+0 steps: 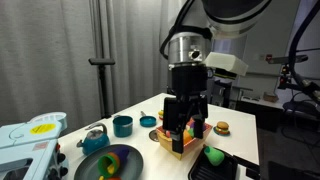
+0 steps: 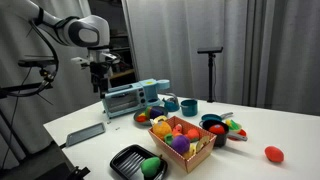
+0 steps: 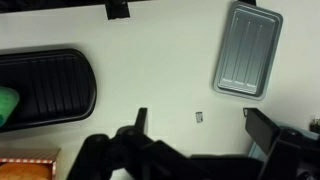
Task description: Put the pear plushy in the basket
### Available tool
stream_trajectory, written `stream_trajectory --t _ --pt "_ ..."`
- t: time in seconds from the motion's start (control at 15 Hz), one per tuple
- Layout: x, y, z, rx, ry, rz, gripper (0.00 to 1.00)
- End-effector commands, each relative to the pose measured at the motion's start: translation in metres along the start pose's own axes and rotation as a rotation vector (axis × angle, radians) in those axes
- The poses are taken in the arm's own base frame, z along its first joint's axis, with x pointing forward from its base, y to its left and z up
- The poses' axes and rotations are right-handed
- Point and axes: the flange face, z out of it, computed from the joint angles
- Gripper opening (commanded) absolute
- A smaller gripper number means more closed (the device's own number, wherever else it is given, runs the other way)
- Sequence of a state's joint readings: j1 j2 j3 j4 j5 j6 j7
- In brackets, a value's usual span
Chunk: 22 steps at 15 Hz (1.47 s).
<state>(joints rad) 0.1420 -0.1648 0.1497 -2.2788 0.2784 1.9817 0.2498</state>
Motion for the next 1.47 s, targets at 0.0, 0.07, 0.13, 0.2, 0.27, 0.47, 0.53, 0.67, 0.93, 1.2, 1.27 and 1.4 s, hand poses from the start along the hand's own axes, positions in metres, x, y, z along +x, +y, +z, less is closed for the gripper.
stream_trajectory --t 0.0,0.07,0.13,0.2,0.27,0.47,0.53,0.67,0.93,1.2,1.27,1.4 --pt "0.000 0.000 0.000 -0.001 -0.001 0.000 1.00" --pt "0.000 0.000 0.000 -0.001 -0.001 0.000 1.00" --pt "0.000 0.000 0.000 -0.001 -0.001 0.000 1.00" --pt "0.000 0.000 0.000 -0.001 -0.001 0.000 1.00" --pt "0.000 0.000 0.000 -0.001 -0.001 0.000 1.00" --pt "0.002 0.009 0.004 0.010 0.000 0.023 1.00" --pt "0.004 0.017 0.007 0.008 0.001 0.041 1.00" --pt "0.006 0.034 0.012 -0.005 -0.008 0.059 1.00" --pt "0.012 0.082 0.029 -0.071 -0.006 0.114 1.00" --pt "0.021 0.134 0.043 -0.191 0.074 0.173 1.00" --pt "0.023 0.146 0.049 -0.226 0.098 0.193 1.00" --pt "0.024 0.169 0.062 -0.280 0.118 0.247 1.00"
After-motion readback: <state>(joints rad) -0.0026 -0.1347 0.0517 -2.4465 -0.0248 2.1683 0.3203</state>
